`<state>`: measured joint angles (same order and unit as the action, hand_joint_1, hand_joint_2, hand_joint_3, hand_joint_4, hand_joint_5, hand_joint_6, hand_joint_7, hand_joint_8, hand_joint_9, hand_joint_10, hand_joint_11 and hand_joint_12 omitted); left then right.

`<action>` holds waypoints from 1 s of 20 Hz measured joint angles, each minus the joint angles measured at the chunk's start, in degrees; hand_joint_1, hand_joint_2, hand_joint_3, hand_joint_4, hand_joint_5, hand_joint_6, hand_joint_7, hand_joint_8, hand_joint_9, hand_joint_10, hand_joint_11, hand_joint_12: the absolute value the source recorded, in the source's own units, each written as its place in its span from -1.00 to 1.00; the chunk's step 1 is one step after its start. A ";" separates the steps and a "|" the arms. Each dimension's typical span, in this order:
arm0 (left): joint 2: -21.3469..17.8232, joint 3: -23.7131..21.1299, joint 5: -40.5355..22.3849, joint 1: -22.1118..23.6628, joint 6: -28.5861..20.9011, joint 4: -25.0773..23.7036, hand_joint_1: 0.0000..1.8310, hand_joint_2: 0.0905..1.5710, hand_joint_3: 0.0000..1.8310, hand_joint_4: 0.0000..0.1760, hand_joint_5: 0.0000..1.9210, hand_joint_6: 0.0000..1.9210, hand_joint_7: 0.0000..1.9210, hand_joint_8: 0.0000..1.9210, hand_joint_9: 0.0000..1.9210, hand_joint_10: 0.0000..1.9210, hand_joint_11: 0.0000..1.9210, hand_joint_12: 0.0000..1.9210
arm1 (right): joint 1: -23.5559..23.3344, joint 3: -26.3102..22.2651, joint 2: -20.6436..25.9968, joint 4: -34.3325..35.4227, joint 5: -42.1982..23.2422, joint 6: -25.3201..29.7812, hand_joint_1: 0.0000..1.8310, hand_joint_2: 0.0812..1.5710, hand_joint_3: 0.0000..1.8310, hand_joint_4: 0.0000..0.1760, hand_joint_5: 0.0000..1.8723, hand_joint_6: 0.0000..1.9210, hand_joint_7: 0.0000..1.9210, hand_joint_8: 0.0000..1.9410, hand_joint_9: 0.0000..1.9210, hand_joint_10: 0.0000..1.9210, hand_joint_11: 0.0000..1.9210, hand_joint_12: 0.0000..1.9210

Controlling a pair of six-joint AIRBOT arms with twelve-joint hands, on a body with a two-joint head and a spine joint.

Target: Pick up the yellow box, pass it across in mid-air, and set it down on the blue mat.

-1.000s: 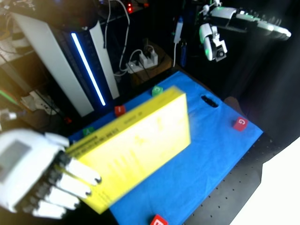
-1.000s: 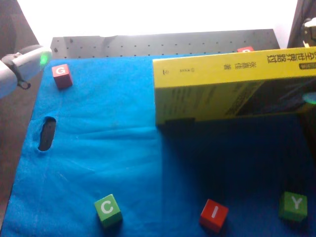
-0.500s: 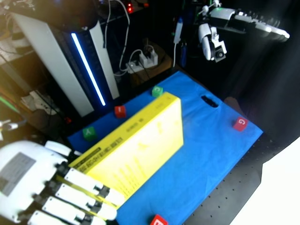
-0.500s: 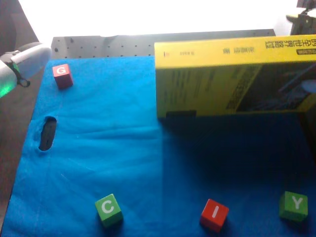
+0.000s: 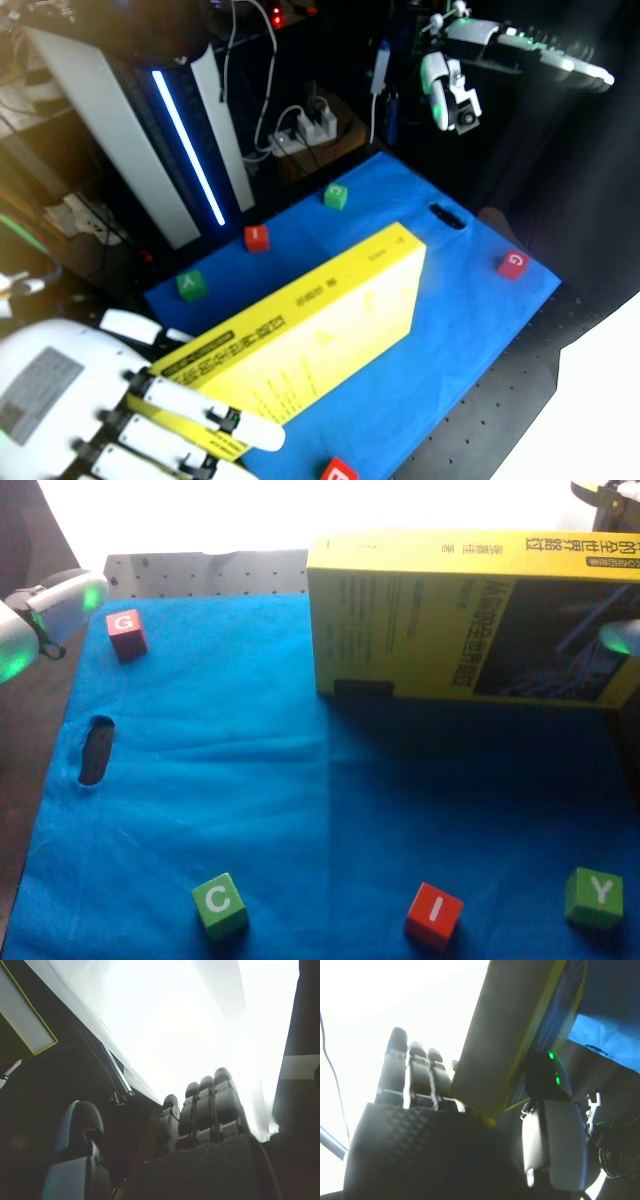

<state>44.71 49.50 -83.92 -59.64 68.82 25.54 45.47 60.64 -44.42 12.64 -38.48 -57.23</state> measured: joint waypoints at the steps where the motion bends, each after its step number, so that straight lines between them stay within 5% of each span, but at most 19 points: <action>1: 0.07 0.00 0.02 0.00 -0.02 0.00 -0.41 0.44 -1.00 0.56 -1.00 -1.00 -1.00 -1.00 -1.00 -1.00 -1.00 -1.00 | -0.24 0.02 0.00 0.07 0.26 -0.02 -0.49 0.43 -1.00 0.26 -1.00 -1.00 -1.00 -1.00 -1.00 -1.00 -1.00 -1.00; 5: 0.13 0.00 0.02 0.02 0.00 -0.02 -0.42 0.44 -1.00 0.53 -0.99 -1.00 -1.00 -1.00 -1.00 -1.00 -1.00 -1.00 | -0.85 0.02 0.02 0.04 0.66 -0.33 -0.63 0.41 -1.00 0.76 -1.00 -1.00 -1.00 -1.00 -1.00 -1.00 -1.00 -1.00; 8: 0.13 0.00 0.11 0.00 0.00 -0.07 -0.40 0.45 -1.00 0.53 -0.99 -1.00 -1.00 -1.00 -1.00 -1.00 -1.00 -1.00 | -1.38 0.00 0.22 -0.07 1.07 -1.18 -0.61 0.38 -1.00 0.60 -1.00 -1.00 -1.00 -1.00 -1.00 -1.00 -1.00 -1.00; 10: 0.13 0.00 0.09 0.00 0.00 0.07 -0.39 0.45 -1.00 0.61 -0.98 -1.00 -1.00 -1.00 -1.00 -1.00 -1.00 -1.00 | -1.77 -0.70 1.31 -0.07 0.37 -1.97 -0.65 0.36 -1.00 0.97 -1.00 -1.00 -1.00 -1.00 -1.00 -1.00 -1.00 -1.00; 16: 0.17 0.00 0.09 -0.04 -0.02 -0.04 -0.34 0.48 -0.99 0.42 -0.98 -1.00 -1.00 -1.00 -1.00 -1.00 -1.00 -1.00 | -1.77 -4.42 4.17 0.00 -2.45 -5.95 -0.72 0.34 -1.00 0.96 -1.00 -1.00 -1.00 -1.00 -1.00 -1.00 -1.00 -1.00; 19: 0.17 -0.02 -0.22 -0.59 -0.02 -0.31 -0.36 0.47 -1.00 0.75 -0.97 -1.00 -1.00 -1.00 -1.00 -1.00 -1.00 -1.00 | -1.77 -7.06 6.14 0.09 -6.58 -8.31 -0.62 0.37 -1.00 0.71 -1.00 -1.00 -1.00 -1.00 -1.00 -1.00 -1.00 -1.00; 20: 0.17 -0.13 -0.46 -0.59 0.02 -0.52 -0.36 0.46 -1.00 0.90 -0.97 -0.99 -1.00 -1.00 -1.00 -1.00 -1.00 -1.00 | -1.79 -8.13 6.23 0.68 -8.31 -9.46 -0.62 0.37 -1.00 0.94 -1.00 -1.00 -1.00 -1.00 -1.00 -1.00 -1.00 -1.00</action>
<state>44.88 49.36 -84.38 -60.23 68.84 25.02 43.68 52.51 -38.20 13.32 -46.78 -66.70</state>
